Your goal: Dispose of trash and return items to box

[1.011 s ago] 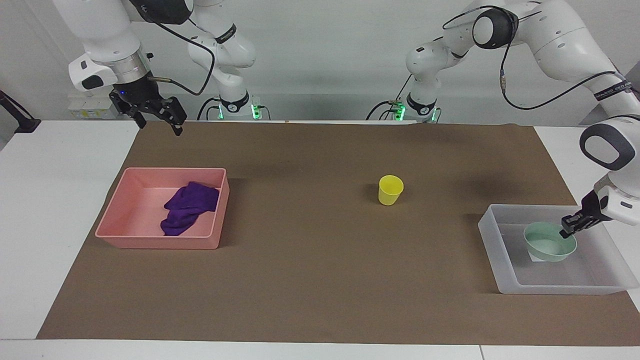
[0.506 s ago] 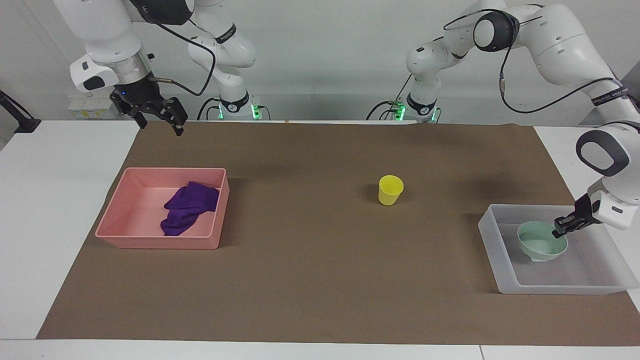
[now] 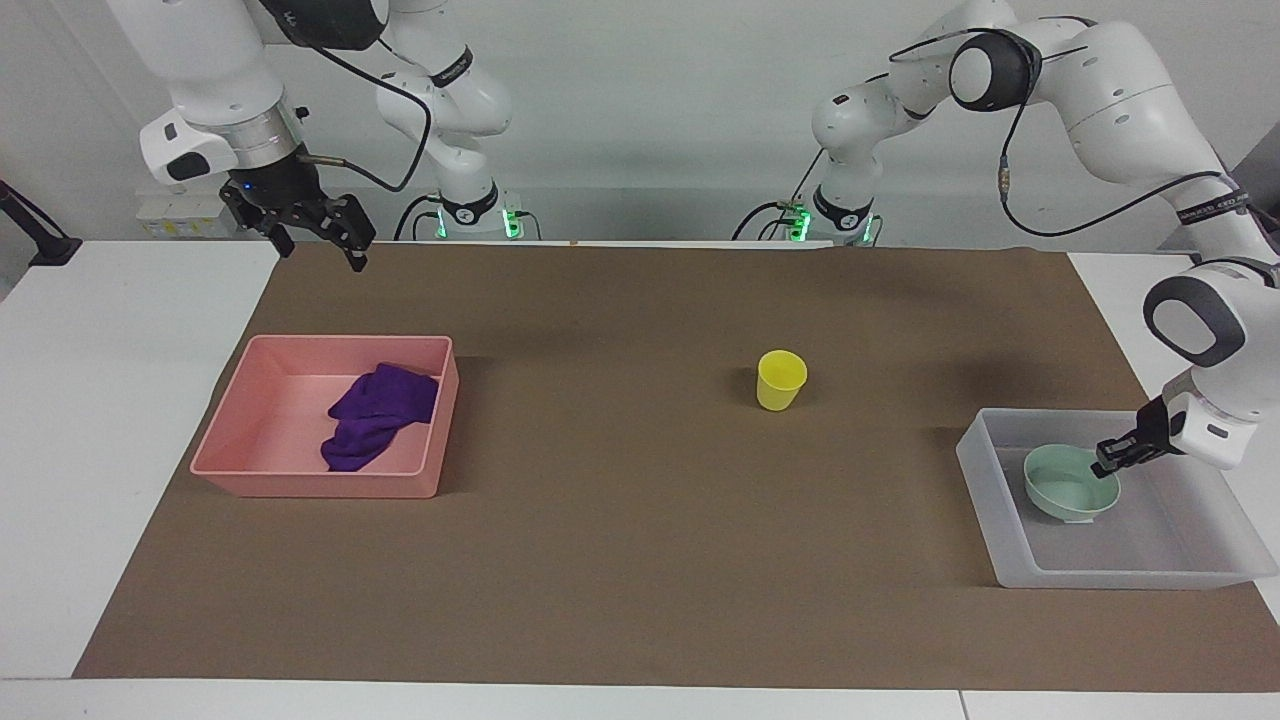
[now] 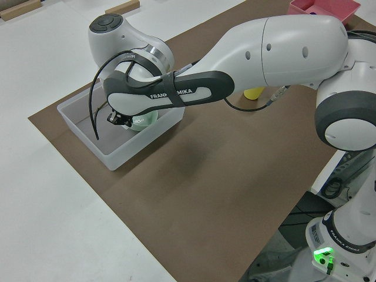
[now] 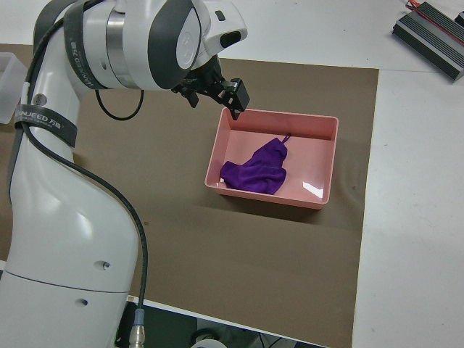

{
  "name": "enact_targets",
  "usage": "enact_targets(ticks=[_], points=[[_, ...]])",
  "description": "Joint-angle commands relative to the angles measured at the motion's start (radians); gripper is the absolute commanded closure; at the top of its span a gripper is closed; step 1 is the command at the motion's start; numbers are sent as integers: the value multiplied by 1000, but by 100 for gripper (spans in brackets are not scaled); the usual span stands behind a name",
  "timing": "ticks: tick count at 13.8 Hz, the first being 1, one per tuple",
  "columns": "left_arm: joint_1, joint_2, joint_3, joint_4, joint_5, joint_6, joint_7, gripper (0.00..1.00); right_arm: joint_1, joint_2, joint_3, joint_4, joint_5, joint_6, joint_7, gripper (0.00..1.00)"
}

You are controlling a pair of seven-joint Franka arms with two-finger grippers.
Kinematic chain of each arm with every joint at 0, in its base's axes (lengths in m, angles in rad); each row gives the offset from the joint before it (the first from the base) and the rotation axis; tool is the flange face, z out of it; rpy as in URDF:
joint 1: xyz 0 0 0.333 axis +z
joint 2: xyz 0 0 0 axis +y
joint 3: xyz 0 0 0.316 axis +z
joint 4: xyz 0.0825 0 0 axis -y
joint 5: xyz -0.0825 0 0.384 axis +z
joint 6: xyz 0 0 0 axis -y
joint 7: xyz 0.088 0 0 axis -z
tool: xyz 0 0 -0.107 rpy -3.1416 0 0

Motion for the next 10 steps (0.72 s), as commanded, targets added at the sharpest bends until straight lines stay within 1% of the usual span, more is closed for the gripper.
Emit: enact_targets(ticks=[1,4,6,8,10], points=[[7,-6,-6,2,11,36,16,0,-7,-3,4,-1,14,-15,-30,0],[1,-18,-7,23,7,38,15,0,-7,-3,4,-3,14,-15,-30,0],[-16,-59,-16,31,7,26,-1,0,-7,-3,4,-3,14,-15,-30,0],[-71,-117,-10,31,9,6,-7,0,-7,-3,4,-1,14,-15,-30,0],[-83,-153,-18,26,1,-77,-20,0,-7,-3,4,-3,14,-15,-30,0]])
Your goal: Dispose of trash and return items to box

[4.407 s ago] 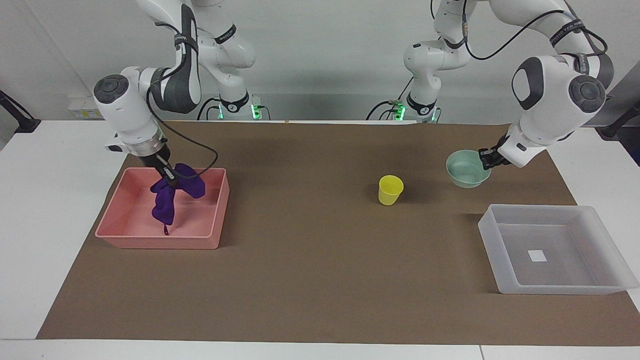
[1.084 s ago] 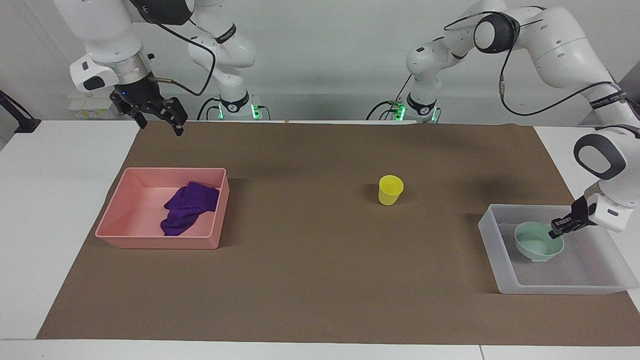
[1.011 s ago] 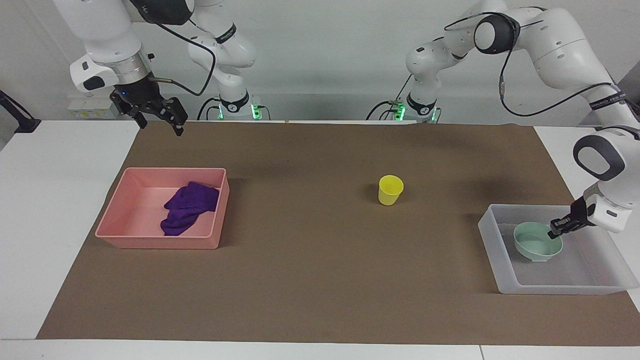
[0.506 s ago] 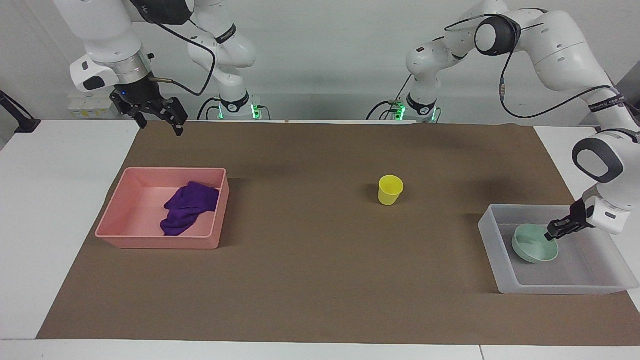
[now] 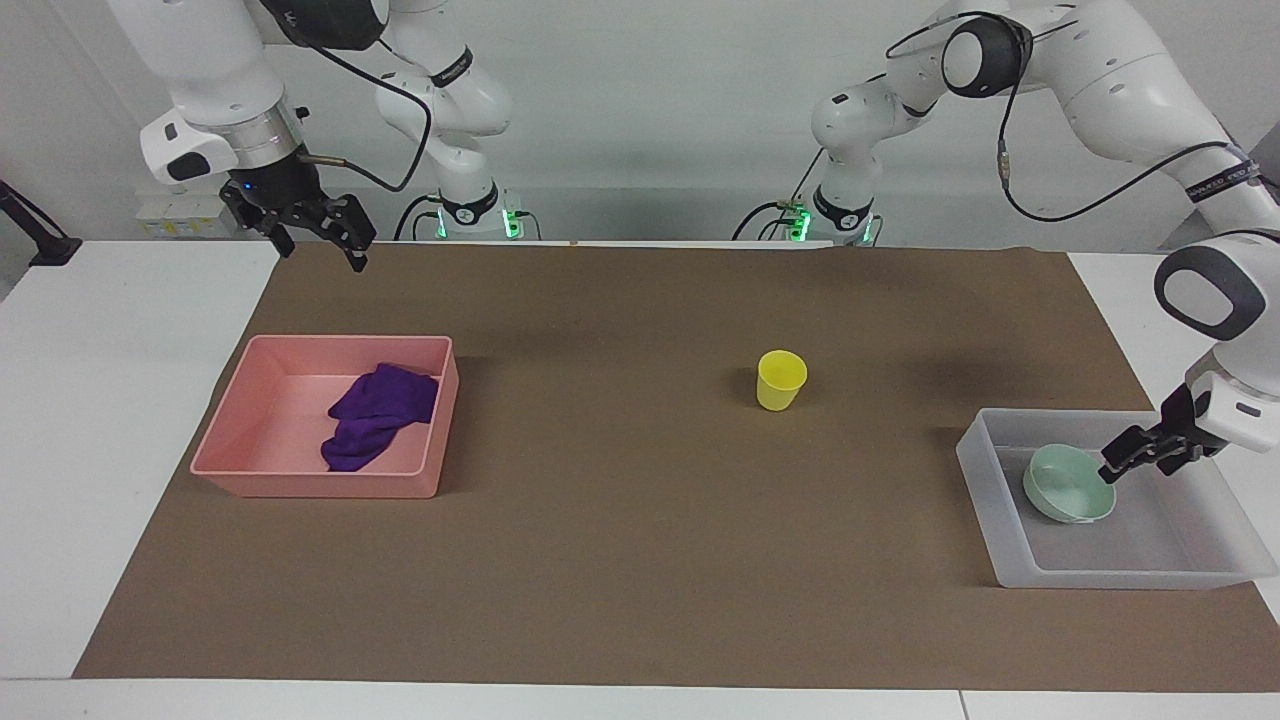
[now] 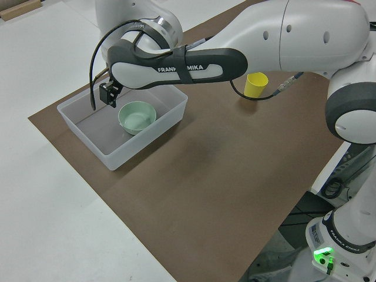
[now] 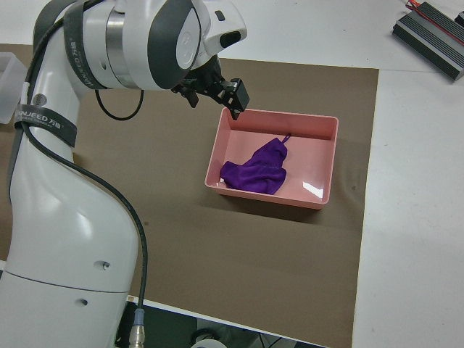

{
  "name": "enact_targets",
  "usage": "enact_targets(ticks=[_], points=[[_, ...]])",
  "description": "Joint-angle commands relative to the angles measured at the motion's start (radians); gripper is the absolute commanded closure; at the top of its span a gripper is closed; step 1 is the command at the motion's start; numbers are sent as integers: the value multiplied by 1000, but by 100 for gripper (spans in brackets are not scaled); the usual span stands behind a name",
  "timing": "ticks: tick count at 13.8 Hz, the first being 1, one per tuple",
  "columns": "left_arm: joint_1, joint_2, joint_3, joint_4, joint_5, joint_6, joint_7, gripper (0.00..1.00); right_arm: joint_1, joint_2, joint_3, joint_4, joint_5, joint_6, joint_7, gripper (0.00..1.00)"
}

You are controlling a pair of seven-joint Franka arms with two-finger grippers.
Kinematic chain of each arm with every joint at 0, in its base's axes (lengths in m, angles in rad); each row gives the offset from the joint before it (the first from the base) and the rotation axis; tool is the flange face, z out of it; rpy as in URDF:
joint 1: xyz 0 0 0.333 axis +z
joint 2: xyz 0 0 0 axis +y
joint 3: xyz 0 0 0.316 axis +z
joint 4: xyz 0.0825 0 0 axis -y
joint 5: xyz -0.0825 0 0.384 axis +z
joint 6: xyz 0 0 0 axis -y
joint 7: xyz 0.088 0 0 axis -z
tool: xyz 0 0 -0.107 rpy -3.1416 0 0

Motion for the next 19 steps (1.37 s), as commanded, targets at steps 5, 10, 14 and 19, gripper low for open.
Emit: enact_targets(ticks=[5,10,14,19], points=[[-122,-177,-2,-75,-3,-223,-17,0,-7,-3,4,-1,14,-14,-31,0],[-283,-370,-4,-467,-5,-61,-138,0,-7,-3,5,-1,14,-14,-31,0],[-382,-362,-6,-570,-46,50,-218,0,-8,-3,4,-1,14,-15,-31,0],[-502,-379,-6,-618,-166,27,-224,0,-7,-3,4,-1,15,-15,-30,0]])
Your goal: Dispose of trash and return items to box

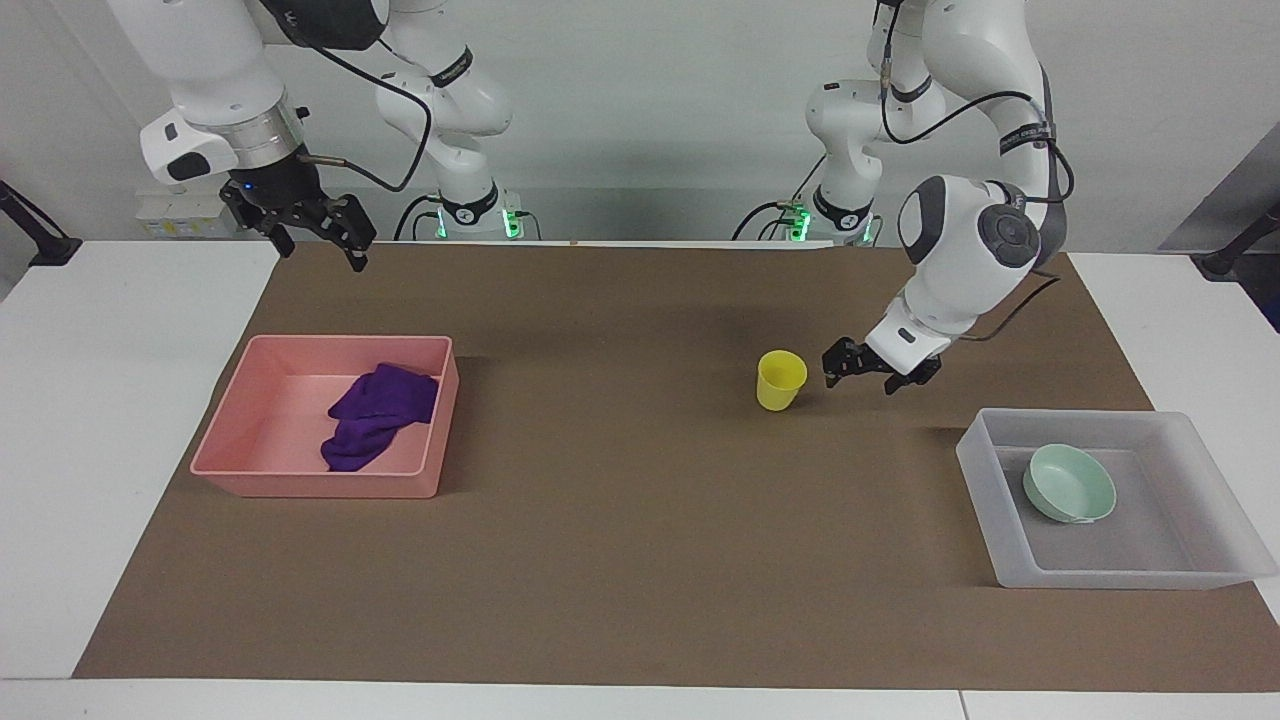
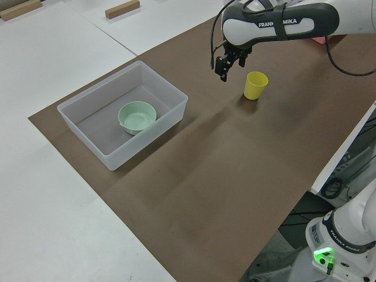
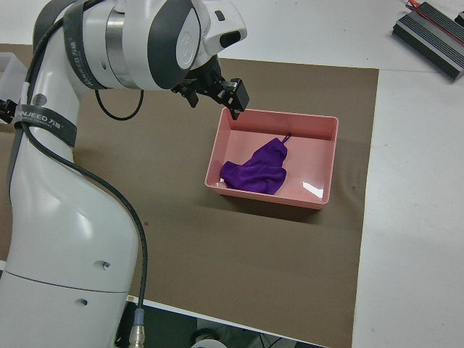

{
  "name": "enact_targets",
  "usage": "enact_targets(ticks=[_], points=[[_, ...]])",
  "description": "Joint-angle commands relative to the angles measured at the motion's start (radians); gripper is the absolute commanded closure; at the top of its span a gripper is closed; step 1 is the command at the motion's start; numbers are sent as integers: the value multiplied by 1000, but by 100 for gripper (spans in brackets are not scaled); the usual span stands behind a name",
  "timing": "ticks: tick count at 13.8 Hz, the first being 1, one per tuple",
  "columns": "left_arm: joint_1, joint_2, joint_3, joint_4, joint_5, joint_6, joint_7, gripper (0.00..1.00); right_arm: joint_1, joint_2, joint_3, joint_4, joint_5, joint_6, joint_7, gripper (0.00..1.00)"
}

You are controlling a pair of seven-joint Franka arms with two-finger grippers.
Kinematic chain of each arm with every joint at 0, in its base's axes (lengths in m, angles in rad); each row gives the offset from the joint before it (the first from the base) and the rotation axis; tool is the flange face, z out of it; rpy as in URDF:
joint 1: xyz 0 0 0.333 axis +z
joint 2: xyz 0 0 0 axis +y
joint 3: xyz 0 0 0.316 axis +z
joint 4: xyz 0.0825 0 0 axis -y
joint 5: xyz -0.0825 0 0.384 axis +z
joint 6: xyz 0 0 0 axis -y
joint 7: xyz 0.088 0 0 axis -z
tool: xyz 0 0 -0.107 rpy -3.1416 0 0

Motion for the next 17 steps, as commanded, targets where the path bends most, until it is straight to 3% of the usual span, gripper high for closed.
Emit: enact_targets(ticks=[1,3,4,6,7,10,12,17], points=[[-69,-23,16,-74,-27,12,-10,0,-8,-3,3,-1,13,-15,-28,0],[-72,-29,16,-117,-25,8,-4,2,-7,-3,3,-1,13,-15,-30,0],[-72,-26,18,-131,-25,14,-5,11,-8,-3,3,-3,13,-15,-30,0],[-81,-6,18,-131,-25,23,-11,31,-10,-3,3,-3,13,-15,-30,0],[-93,-3,18,-131,-25,26,-34,49,-11,-3,3,-3,15,-17,-30,0],[-98,19,19,-122,-25,32,-76,90,-22,-3,-1,-3,13,-23,-23,0],[-100,19,18,-117,-25,31,-93,100,-40,-3,-7,-3,13,-23,-25,0],[-80,14,22,-48,-25,-58,-122,100,-34,-4,-6,-3,13,-23,-27,0]])
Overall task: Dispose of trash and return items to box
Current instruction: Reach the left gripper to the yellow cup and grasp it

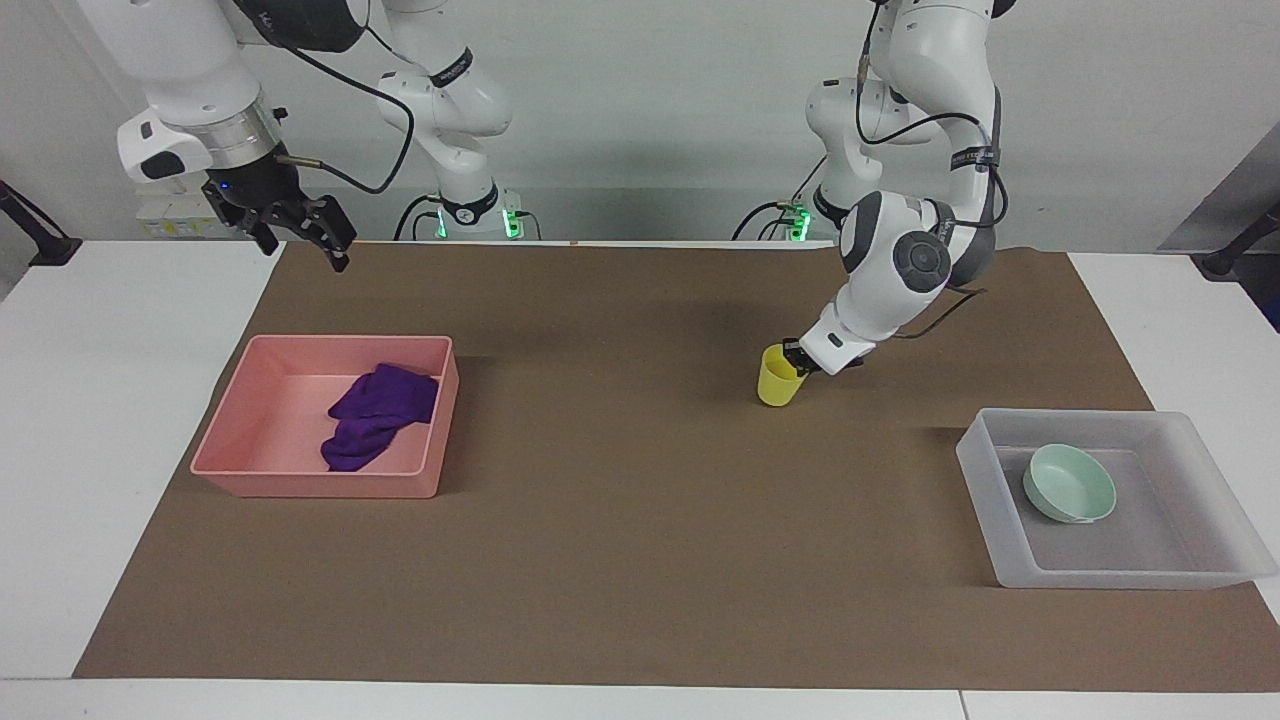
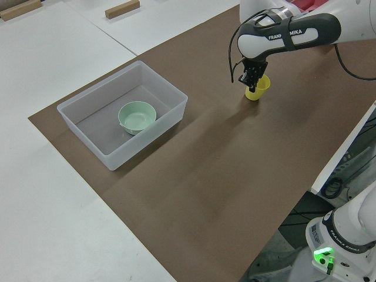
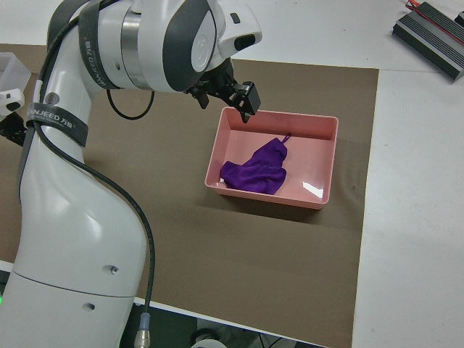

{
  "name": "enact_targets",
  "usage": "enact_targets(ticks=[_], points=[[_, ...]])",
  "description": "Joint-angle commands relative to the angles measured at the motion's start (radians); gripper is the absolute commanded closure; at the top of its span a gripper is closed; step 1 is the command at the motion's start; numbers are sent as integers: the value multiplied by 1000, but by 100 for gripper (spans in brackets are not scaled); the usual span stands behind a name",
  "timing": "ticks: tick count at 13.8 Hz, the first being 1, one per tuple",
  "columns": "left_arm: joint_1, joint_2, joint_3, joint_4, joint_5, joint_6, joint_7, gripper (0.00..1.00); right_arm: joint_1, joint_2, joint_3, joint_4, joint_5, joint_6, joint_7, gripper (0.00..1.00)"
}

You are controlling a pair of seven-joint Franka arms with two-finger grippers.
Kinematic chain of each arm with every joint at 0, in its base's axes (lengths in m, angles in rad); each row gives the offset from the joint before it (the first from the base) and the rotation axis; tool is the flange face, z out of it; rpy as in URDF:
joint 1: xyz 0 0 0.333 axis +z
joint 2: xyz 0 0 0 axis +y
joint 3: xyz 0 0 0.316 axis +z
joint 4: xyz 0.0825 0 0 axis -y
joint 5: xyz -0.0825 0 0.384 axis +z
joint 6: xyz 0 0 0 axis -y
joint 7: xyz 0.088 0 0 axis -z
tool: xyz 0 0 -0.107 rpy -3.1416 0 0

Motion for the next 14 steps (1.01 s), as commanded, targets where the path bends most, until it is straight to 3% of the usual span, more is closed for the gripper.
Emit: enact_targets(ticks=[1,5,9,14], points=[[3,-1,11,66,-11,-85,-23,100,-8,-3,5,-3,13,-17,-27,0],[23,-7,17,122,-11,-141,-18,100,-8,-4,5,-3,13,-17,-27,0],[69,-18,37,255,0,-360,-17,100,-8,-4,5,-3,13,-17,-27,0],[181,-16,40,387,8,-502,12,100,-8,-4,5,-3,13,-17,-27,0]])
